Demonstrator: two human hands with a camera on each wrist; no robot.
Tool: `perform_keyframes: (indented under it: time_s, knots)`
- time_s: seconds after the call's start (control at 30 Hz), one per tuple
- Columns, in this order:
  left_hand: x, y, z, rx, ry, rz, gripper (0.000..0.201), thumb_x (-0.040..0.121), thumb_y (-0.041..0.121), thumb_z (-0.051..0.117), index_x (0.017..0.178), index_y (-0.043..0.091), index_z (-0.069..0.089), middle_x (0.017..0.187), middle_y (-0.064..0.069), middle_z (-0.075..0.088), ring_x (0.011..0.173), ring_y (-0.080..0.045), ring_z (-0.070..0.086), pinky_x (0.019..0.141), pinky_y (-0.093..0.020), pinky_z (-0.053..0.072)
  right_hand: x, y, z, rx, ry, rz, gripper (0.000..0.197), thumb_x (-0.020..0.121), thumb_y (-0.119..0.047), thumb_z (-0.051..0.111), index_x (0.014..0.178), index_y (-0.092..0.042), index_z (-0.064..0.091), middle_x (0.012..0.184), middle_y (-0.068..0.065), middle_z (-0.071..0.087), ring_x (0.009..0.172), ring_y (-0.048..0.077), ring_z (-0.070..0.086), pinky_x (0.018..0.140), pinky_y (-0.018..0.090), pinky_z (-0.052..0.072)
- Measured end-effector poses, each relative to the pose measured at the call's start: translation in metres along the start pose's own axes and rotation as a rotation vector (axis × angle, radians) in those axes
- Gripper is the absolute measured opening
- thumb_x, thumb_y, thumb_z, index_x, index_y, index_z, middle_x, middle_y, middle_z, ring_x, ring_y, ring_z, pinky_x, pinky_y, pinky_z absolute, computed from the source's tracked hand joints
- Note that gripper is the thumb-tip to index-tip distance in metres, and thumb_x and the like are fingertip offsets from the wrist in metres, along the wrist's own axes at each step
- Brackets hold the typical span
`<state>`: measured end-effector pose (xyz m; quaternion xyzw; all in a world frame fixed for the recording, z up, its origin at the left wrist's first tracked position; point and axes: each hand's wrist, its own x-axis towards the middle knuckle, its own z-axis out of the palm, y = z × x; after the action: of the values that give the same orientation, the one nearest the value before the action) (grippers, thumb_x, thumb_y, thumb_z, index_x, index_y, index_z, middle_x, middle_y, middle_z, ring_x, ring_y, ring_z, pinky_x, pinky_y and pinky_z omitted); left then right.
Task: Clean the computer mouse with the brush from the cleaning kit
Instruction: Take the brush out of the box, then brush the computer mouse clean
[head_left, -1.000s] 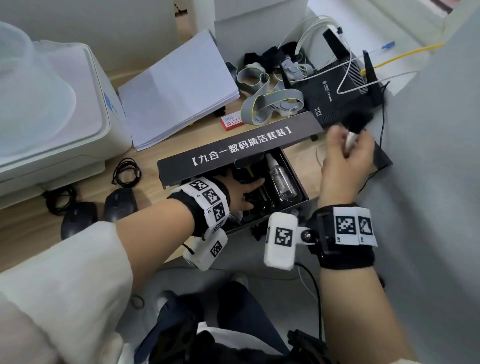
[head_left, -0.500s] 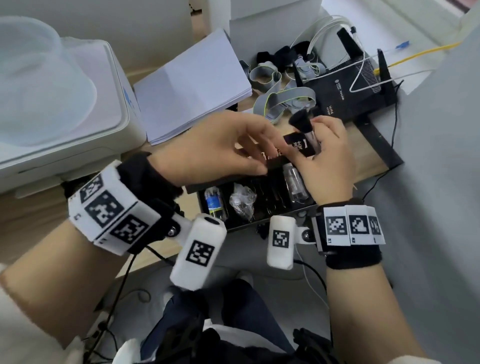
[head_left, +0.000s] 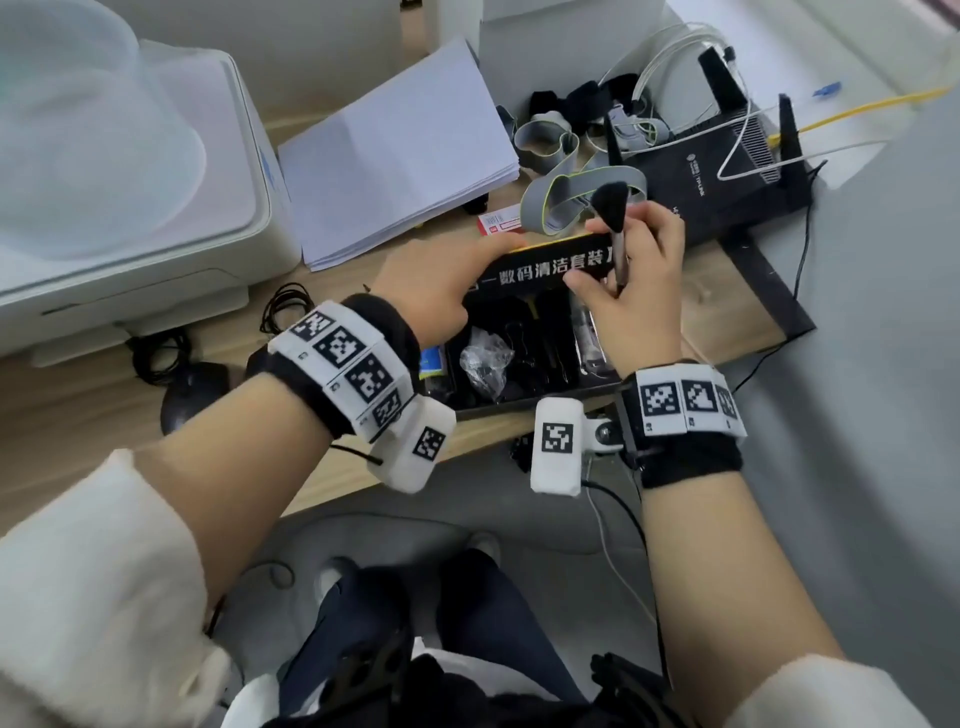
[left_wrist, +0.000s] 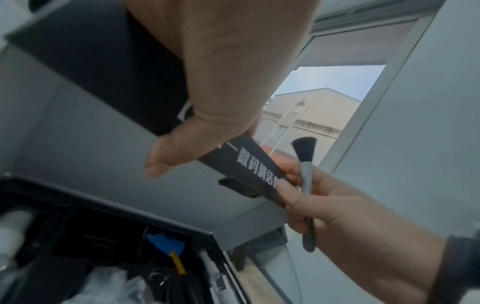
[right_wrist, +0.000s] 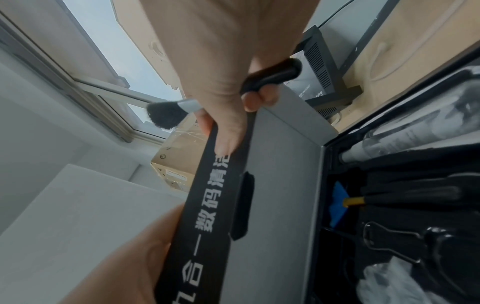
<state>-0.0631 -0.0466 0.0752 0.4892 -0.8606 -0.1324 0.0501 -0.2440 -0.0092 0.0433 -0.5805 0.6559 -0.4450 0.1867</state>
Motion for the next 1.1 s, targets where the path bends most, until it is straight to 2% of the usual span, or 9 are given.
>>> perform_keyframes:
  time_s: [0.2, 0.27, 0.37, 0.47, 0.63, 0.73, 0.83, 1.0, 1.1]
  knots:
    - [0.007, -0.006, -0.009, -0.053, 0.005, 0.037, 0.08, 0.074, 0.018, 0.069, 0.14, 0.036, 0.029, 0.137, 0.001, 0.053, 0.124, -0.024, 0.049, 0.099, -0.044, 0.04, 0.009, -0.011, 0.005, 0.058, 0.03, 0.029, 0.03, 0.088, -0.012, 0.047, 0.115, -0.004, 0.057, 0.136, 0.012, 0.034, 0.129, 0.021, 0.043, 0.11, 0.033, 0.036]
    - [-0.003, -0.014, -0.021, -0.158, 0.07, 0.0, 0.085, 0.07, 0.031, 0.075, 0.142, 0.031, 0.029, 0.144, 0.005, 0.046, 0.131, -0.018, 0.042, 0.11, -0.044, 0.029, 0.004, -0.029, 0.008, 0.151, 0.018, -0.009, 0.015, 0.09, -0.02, 0.046, 0.1, -0.017, 0.057, 0.124, 0.009, 0.048, 0.11, 0.019, 0.058, 0.094, 0.034, 0.049]
    - [-0.036, -0.042, -0.032, -0.498, 0.228, -0.151, 0.074, 0.074, 0.033, 0.073, 0.138, 0.027, 0.036, 0.141, 0.009, 0.046, 0.127, -0.008, 0.043, 0.105, -0.021, 0.029, -0.007, -0.065, 0.019, 0.349, -0.187, -0.095, 0.037, 0.095, -0.033, 0.042, 0.128, -0.018, 0.049, 0.08, -0.002, 0.061, 0.059, 0.007, 0.056, 0.061, 0.02, 0.047]
    - [-0.081, -0.083, -0.02, -0.764, 0.372, -0.376, 0.051, 0.082, 0.023, 0.066, 0.13, 0.025, 0.047, 0.128, 0.01, 0.053, 0.117, -0.007, 0.05, 0.103, -0.025, 0.038, -0.017, -0.091, 0.048, 0.361, -0.366, -0.195, 0.045, 0.09, -0.044, 0.037, 0.133, -0.032, 0.039, 0.056, -0.012, 0.045, 0.054, 0.004, 0.044, 0.059, 0.019, 0.041]
    - [-0.154, -0.148, 0.021, -0.743, 0.416, -0.673, 0.049, 0.08, 0.013, 0.068, 0.126, 0.018, 0.051, 0.125, 0.0, 0.058, 0.12, -0.019, 0.053, 0.106, -0.036, 0.039, -0.04, -0.109, 0.11, 0.211, -0.72, -0.123, 0.035, 0.093, -0.017, 0.045, 0.124, -0.031, 0.054, 0.064, -0.012, 0.052, 0.064, 0.002, 0.05, 0.071, 0.023, 0.044]
    - [-0.189, -0.171, 0.036, -0.682, 0.407, -0.789, 0.063, 0.074, 0.01, 0.073, 0.131, 0.016, 0.047, 0.132, -0.003, 0.054, 0.124, -0.018, 0.048, 0.109, -0.035, 0.035, -0.055, -0.117, 0.143, 0.224, -0.737, -0.016, 0.026, 0.083, -0.015, 0.055, 0.089, -0.041, 0.055, 0.067, 0.011, 0.062, 0.062, 0.019, 0.054, 0.064, 0.034, 0.044]
    - [-0.214, -0.192, 0.046, -0.65, 0.353, -0.889, 0.078, 0.068, 0.011, 0.078, 0.136, 0.019, 0.04, 0.142, -0.003, 0.045, 0.133, -0.017, 0.038, 0.112, -0.035, 0.029, -0.065, -0.13, 0.174, 0.291, -0.697, 0.054, 0.022, 0.08, -0.009, 0.06, 0.083, -0.03, 0.062, 0.071, -0.01, 0.063, 0.055, 0.004, 0.057, 0.059, 0.022, 0.047]
    - [-0.223, -0.215, 0.059, -0.732, 0.225, -0.795, 0.097, 0.058, 0.009, 0.084, 0.14, 0.02, 0.034, 0.155, -0.006, 0.021, 0.143, -0.016, 0.017, 0.113, -0.024, 0.013, -0.078, -0.145, 0.211, 0.408, -0.718, 0.159, 0.02, 0.085, -0.002, 0.057, 0.089, -0.02, 0.063, 0.074, -0.003, 0.063, 0.051, 0.002, 0.058, 0.056, 0.014, 0.049]
    - [-0.218, -0.227, 0.07, -0.82, 0.205, -0.728, 0.107, 0.05, 0.012, 0.088, 0.142, 0.021, 0.032, 0.157, -0.011, 0.01, 0.146, -0.017, 0.005, 0.119, -0.034, 0.009, -0.087, -0.148, 0.237, 0.381, -0.68, 0.156, 0.025, 0.087, -0.005, 0.055, 0.082, -0.029, 0.057, 0.07, -0.008, 0.063, 0.057, 0.004, 0.06, 0.062, 0.021, 0.049]
